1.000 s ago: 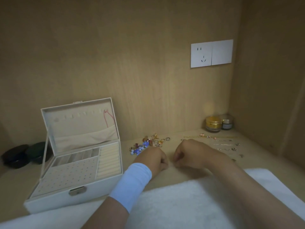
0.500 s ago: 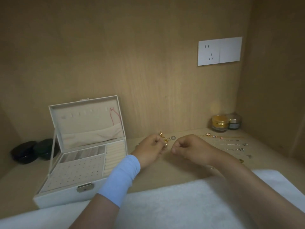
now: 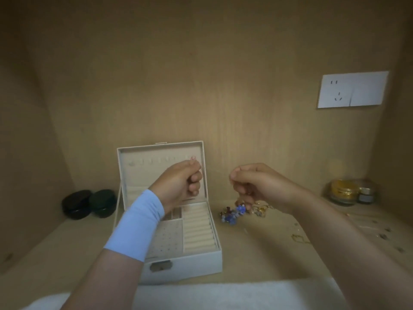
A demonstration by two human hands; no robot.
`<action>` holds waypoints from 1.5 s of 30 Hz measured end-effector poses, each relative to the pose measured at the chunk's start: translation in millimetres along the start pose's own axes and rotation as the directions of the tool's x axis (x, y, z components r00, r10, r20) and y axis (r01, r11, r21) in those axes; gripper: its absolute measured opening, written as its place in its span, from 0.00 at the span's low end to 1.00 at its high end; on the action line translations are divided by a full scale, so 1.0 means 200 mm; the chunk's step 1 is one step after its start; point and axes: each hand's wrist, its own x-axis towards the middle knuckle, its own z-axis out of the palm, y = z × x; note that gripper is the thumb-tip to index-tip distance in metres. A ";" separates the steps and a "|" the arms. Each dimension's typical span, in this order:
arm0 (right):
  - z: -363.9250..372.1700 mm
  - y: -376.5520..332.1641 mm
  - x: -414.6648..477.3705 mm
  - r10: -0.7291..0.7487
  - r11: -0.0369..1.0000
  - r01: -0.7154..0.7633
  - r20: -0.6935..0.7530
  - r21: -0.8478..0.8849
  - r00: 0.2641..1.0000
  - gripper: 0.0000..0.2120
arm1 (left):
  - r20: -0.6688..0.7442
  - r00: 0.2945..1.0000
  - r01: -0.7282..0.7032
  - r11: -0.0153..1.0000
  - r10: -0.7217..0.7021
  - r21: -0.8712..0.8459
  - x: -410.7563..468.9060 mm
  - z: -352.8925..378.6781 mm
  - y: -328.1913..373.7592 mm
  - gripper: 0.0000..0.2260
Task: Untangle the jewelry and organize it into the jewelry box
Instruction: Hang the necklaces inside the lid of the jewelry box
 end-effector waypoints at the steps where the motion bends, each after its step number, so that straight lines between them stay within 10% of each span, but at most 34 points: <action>1: 0.02 -0.02 0.03 -0.007 0.999 0.006 0.034 0.039 0.999 0.09 | -0.010 1.000 -0.011 0.999 0.011 0.048 0.00 -0.06 0.03 0.12; 10: 0.15 -0.09 0.33 -0.014 0.998 0.008 0.125 0.055 0.992 0.11 | -0.122 0.993 0.102 0.621 -0.011 0.777 0.04 -0.45 0.08 0.08; 14: 0.22 -0.11 0.44 0.035 0.979 -0.008 0.127 -0.202 0.991 0.14 | -0.108 0.982 0.184 0.672 -0.154 0.717 0.02 -0.49 0.10 0.05; 26: 0.29 -0.03 0.57 0.203 0.767 -0.104 0.086 -0.633 0.975 0.09 | -0.097 0.971 -0.103 0.751 0.217 0.652 0.03 -0.47 0.17 0.06; 32: 0.36 0.02 0.59 -0.110 0.974 0.113 0.025 -0.197 0.994 0.06 | -0.023 0.976 -0.136 0.696 0.214 0.705 0.04 -0.44 0.16 0.04; 45: 0.36 0.06 0.58 0.004 0.991 0.008 0.094 -0.132 0.996 0.10 | -0.044 0.968 -0.126 0.630 0.246 0.766 0.04 -0.44 0.16 0.03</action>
